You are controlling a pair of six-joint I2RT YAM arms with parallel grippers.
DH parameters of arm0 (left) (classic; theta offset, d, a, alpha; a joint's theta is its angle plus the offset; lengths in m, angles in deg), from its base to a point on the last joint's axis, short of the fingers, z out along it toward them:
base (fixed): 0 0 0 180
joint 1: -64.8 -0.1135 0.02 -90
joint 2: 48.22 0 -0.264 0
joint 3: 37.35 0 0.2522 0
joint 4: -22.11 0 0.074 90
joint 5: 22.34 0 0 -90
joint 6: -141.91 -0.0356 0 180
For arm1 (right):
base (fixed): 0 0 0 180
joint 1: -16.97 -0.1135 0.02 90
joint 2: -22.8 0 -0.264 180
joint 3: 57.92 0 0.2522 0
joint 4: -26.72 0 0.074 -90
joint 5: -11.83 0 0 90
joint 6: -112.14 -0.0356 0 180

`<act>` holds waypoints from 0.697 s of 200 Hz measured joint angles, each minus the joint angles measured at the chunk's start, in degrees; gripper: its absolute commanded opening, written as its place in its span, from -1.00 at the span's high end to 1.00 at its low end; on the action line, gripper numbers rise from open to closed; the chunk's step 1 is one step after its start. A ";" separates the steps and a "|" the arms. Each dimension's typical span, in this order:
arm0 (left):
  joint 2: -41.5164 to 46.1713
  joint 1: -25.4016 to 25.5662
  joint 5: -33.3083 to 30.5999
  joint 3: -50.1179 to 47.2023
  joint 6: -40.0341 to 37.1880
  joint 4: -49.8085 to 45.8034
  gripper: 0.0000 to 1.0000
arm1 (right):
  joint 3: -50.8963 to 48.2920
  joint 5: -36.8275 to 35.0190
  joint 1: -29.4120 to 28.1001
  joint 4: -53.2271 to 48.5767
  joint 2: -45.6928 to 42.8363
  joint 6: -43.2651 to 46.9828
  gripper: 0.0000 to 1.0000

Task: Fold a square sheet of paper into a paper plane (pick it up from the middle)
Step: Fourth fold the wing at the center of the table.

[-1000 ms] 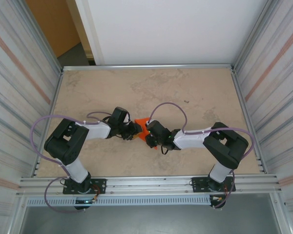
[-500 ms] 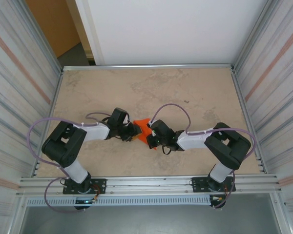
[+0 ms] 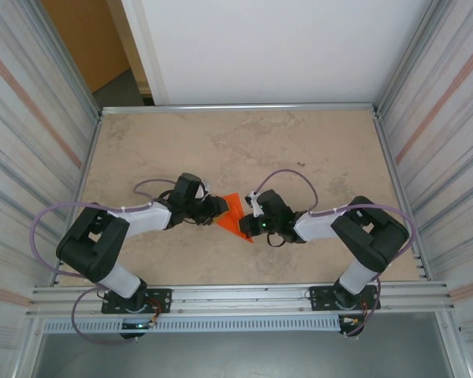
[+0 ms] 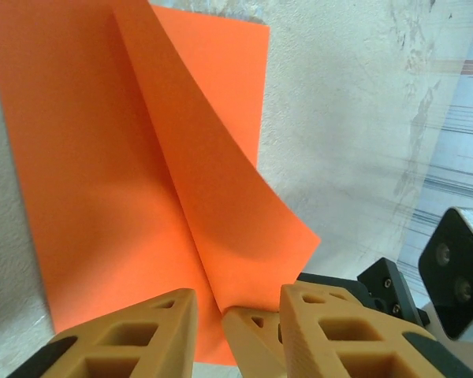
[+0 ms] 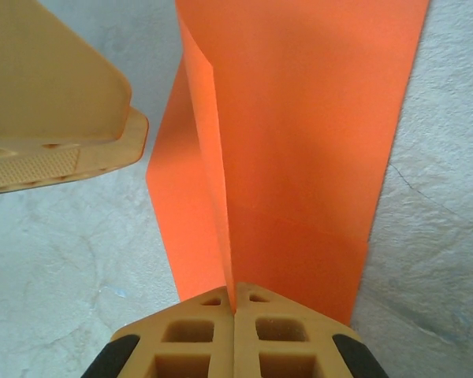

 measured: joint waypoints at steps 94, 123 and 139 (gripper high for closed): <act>-2.95 1.55 0.79 -0.02 -0.02 1.66 0.33 | -0.94 7.63 3.58 5.31 1.03 -5.92 0.94; -3.45 1.75 0.76 -0.02 0.00 1.60 0.35 | -1.51 8.57 4.24 5.60 1.75 -7.23 0.90; -3.67 1.77 0.74 -0.04 0.00 1.49 0.37 | -1.53 8.92 4.55 5.60 2.21 -7.82 0.89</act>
